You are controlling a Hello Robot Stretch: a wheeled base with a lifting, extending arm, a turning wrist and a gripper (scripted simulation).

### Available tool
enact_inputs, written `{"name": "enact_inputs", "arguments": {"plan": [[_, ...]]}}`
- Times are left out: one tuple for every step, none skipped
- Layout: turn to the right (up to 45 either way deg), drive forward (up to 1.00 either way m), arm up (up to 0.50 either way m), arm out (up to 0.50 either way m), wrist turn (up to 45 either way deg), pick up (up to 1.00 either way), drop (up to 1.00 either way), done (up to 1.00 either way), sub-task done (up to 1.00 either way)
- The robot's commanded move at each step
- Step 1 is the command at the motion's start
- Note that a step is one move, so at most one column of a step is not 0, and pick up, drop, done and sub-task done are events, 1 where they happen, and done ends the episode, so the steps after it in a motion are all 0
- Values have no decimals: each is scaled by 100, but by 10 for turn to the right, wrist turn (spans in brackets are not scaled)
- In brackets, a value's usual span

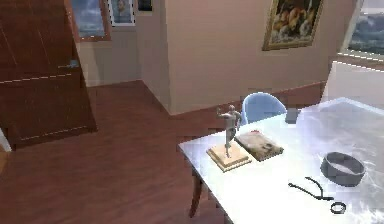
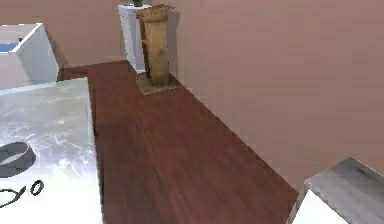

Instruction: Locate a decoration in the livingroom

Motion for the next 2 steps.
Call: {"name": "enact_inputs", "arguments": {"plan": [[-210, 0, 0, 0, 0, 0, 0, 0, 0], [0, 30, 0, 0, 0, 0, 0, 0, 0]]}}
